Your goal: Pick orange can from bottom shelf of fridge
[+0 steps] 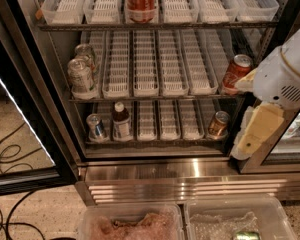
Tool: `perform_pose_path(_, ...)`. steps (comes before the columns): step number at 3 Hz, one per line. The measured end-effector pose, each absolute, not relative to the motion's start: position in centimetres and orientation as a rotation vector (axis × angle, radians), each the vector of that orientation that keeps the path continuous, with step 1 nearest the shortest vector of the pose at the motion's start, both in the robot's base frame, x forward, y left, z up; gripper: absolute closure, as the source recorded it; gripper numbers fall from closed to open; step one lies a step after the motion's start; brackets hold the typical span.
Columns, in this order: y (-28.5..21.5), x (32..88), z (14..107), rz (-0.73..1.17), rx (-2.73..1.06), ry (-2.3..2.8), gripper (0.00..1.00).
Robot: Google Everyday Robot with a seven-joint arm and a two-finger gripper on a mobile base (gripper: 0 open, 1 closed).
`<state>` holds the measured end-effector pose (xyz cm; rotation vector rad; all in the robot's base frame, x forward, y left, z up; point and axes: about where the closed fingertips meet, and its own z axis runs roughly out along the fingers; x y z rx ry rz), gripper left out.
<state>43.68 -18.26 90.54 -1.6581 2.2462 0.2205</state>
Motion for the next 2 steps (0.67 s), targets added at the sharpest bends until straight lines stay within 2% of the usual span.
perform_pose_path(1, -17.4, 43.4, 86.6, 0.621, -1.609, 2.16, 0.0)
perform_pose_path(2, -16.4, 43.5, 87.2, 0.636, -1.594, 2.149, 0.0)
